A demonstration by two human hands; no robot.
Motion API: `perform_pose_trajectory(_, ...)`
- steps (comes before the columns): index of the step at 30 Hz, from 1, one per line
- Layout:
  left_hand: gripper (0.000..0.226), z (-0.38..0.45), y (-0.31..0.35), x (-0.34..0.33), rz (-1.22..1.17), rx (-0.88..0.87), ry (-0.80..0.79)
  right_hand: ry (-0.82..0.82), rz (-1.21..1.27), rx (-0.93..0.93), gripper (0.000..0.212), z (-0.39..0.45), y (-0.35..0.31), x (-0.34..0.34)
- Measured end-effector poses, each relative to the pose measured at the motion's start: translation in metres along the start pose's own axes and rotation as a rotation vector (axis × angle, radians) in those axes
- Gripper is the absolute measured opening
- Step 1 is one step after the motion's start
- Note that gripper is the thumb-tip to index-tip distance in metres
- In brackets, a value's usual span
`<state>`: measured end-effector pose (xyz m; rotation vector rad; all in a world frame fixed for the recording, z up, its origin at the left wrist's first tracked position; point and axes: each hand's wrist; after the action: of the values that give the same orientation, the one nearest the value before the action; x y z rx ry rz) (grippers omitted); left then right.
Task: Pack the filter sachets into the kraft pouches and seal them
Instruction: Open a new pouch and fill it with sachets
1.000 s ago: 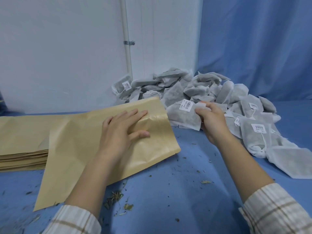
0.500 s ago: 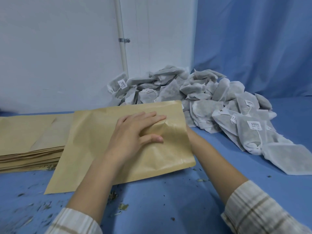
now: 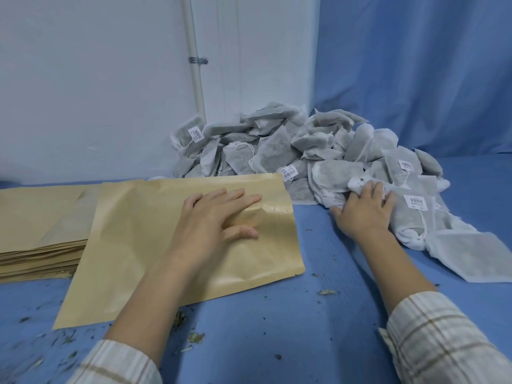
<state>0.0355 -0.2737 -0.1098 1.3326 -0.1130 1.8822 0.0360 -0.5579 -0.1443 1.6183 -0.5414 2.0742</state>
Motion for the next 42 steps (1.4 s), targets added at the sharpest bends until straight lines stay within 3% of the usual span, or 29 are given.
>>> perform_pose_trajectory(4,0.058,0.000,-0.001,0.001,0.005,0.009,0.017,0.464,0.354,0.072,0.037,-0.010,-0.022,0.016)
perform_pose_trajectory(6,0.057,0.000,-0.003,0.002,0.008,0.014,0.037,0.615,0.584,0.128,0.030,-0.018,-0.035,0.029)
perform_pose_trajectory(9,0.057,0.000,-0.007,0.005,0.011,0.034,0.078,0.488,0.995,0.114,0.038,-0.022,-0.043,0.048)
perform_pose_trajectory(14,0.057,0.000,-0.014,0.010,0.016,0.064,0.154,0.140,1.666,-0.132,0.062,-0.011,-0.031,0.062)
perform_pose_trajectory(16,0.057,0.000,-0.016,0.011,0.014,0.077,0.161,0.043,1.612,-0.103,0.064,-0.010,-0.027,0.060)
perform_pose_trajectory(19,0.057,-0.001,-0.020,0.013,0.018,0.091,0.163,0.094,1.352,-0.074,0.033,-0.012,-0.026,0.061)
perform_pose_trajectory(23,0.057,-0.002,-0.023,0.013,0.024,0.095,0.181,0.147,1.417,-0.116,0.028,-0.009,-0.026,0.065)
perform_pose_trajectory(27,0.060,-0.002,-0.022,0.015,0.005,0.091,0.203,-0.087,1.684,-0.140,0.016,-0.012,-0.029,0.066)
perform_pose_trajectory(31,0.056,-0.001,-0.019,0.017,-0.045,0.042,0.207,-0.322,1.727,-0.074,0.010,-0.024,-0.041,0.064)
perform_pose_trajectory(34,0.052,0.000,-0.016,0.015,-0.071,0.003,0.170,-0.405,1.707,-0.003,0.010,-0.032,-0.055,0.062)
perform_pose_trajectory(37,0.051,0.000,-0.015,0.014,-0.078,0.000,0.168,-0.274,1.608,0.026,0.007,-0.036,-0.070,0.059)
perform_pose_trajectory(40,0.051,0.000,-0.013,0.013,-0.069,-0.005,0.185,-0.016,1.604,-0.133,0.013,-0.045,-0.089,0.052)
perform_pose_trajectory(42,0.051,0.000,-0.012,0.014,-0.054,-0.016,0.201,-0.015,1.533,-0.111,0.022,-0.054,-0.100,0.048)
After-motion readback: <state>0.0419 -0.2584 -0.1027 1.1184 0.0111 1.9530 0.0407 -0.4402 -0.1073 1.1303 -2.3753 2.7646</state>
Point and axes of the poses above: each hand's wrist, its own z-axis towards the middle knuckle, its own x-axis out of the back of the hand, y = z × x
